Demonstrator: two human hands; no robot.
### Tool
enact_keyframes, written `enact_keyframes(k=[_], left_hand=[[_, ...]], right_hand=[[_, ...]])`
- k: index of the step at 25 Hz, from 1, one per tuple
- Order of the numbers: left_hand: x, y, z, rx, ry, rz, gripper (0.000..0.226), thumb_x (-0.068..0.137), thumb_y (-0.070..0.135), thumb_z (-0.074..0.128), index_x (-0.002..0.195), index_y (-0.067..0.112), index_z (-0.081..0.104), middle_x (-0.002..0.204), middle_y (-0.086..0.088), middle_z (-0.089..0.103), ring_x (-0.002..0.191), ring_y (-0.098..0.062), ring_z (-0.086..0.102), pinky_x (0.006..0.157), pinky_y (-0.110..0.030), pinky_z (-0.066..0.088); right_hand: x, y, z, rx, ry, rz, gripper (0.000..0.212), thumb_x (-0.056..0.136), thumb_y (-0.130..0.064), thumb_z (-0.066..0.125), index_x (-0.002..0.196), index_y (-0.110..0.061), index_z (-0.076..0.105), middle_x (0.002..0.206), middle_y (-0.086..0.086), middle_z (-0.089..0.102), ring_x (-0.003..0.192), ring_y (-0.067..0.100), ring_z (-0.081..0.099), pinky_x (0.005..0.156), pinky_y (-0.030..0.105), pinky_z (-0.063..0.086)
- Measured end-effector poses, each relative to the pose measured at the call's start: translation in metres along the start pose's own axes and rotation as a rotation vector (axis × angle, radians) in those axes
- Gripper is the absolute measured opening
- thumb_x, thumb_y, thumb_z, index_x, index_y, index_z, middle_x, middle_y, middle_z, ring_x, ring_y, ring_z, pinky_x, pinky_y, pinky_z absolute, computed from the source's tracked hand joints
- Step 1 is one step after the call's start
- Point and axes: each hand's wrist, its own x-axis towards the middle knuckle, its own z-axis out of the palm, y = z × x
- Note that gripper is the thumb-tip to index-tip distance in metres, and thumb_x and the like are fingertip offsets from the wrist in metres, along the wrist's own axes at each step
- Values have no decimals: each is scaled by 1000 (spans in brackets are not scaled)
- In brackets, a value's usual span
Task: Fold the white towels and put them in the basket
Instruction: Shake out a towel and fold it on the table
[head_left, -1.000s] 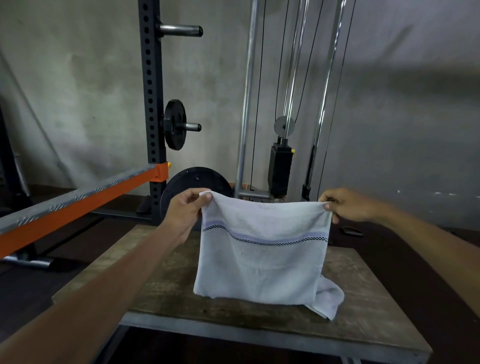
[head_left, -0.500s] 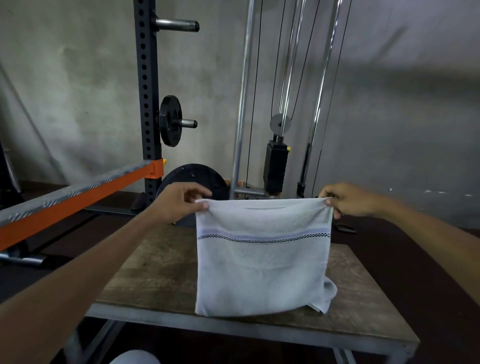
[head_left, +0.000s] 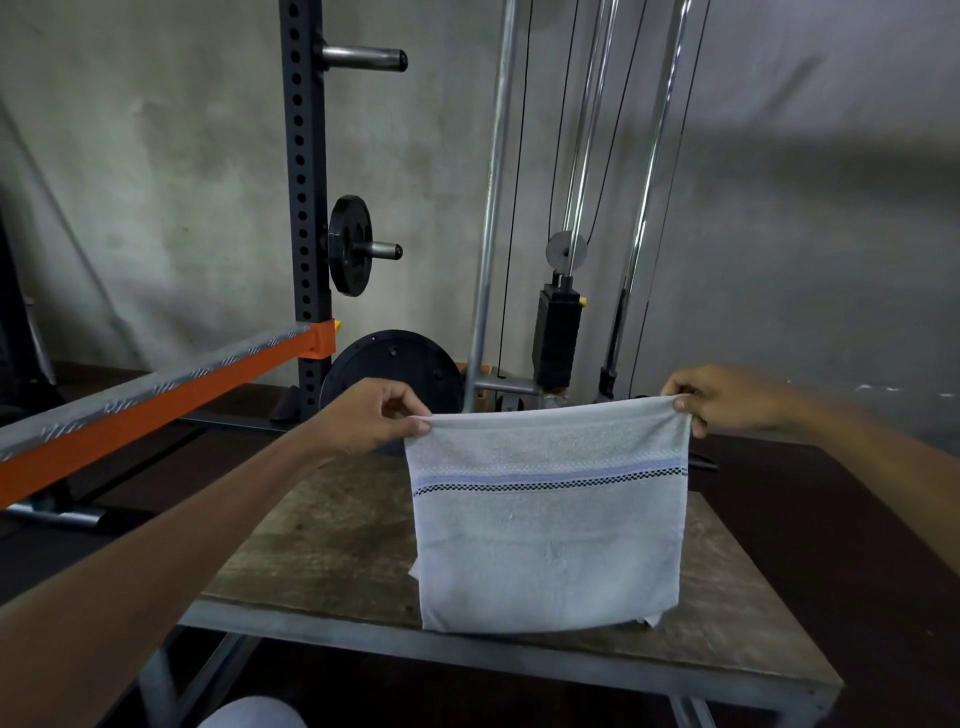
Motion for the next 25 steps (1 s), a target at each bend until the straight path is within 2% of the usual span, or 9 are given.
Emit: enact_keyframes(k=[2,4,8,11,14,17,19,21,25], left_hand=[[3,-2,-5,60,37,6,18,79,12,74,95,10,66,85,-4,70,81,-15,66,79,-30,55],[8,-2,-10,229,14,-1,26,81,13,73,106,14,66,88,1,68,84,-12,65,81,-23,51],[16,10,-19,568,-85,39,15,81,16,72,95,9,75,79,7,68,72,-4,60,63,-8,42],[21,23,-29,634,0,102,12,82,16,72,90,9,75,67,12,59,60,0,51,57,-4,38],[30,30,-39,653,98,171,12,82,17,72,92,11,76,72,8,66,67,-7,58,58,-7,35],[38,36,-49,478,151,107,14,76,23,77,87,14,76,80,0,72,67,-6,59,60,-12,39],[33,42,-57,65,-6,1,20,72,32,75,83,16,74,72,5,69,61,-4,58,59,-12,40],[31,41,-61,-204,-173,-92,15,76,34,68,76,20,73,58,8,58,51,-4,48,53,-13,35],[45,17,-37,-118,-244,-291,15,85,19,63,93,8,69,58,0,64,41,-2,50,41,-11,40]], right_hand=[[2,2,0,34,7,-10,17,97,-13,48,89,-22,59,64,3,65,67,16,61,74,35,45],[4,2,0,111,-10,-12,15,96,-9,50,89,-19,60,65,6,66,63,15,60,70,35,46],[9,-5,3,189,121,-50,15,94,-4,52,87,-14,61,76,11,68,65,17,64,67,34,50],[13,-5,0,191,196,-57,21,93,-2,52,81,-18,58,78,12,67,64,15,65,69,32,52],[17,2,-8,239,281,-53,25,93,0,53,78,-20,58,77,13,68,52,2,64,58,16,51],[17,-2,-16,232,319,-42,16,93,-3,52,84,-14,60,75,8,66,54,5,63,54,16,50],[15,2,-19,279,410,-32,12,93,-5,53,88,-12,61,65,5,66,48,3,61,52,18,48],[12,12,-17,508,298,-9,10,92,-2,54,89,-7,61,54,5,63,42,5,58,44,16,47],[26,30,5,637,39,86,10,92,-1,52,95,0,62,56,9,58,44,9,53,40,17,41]])
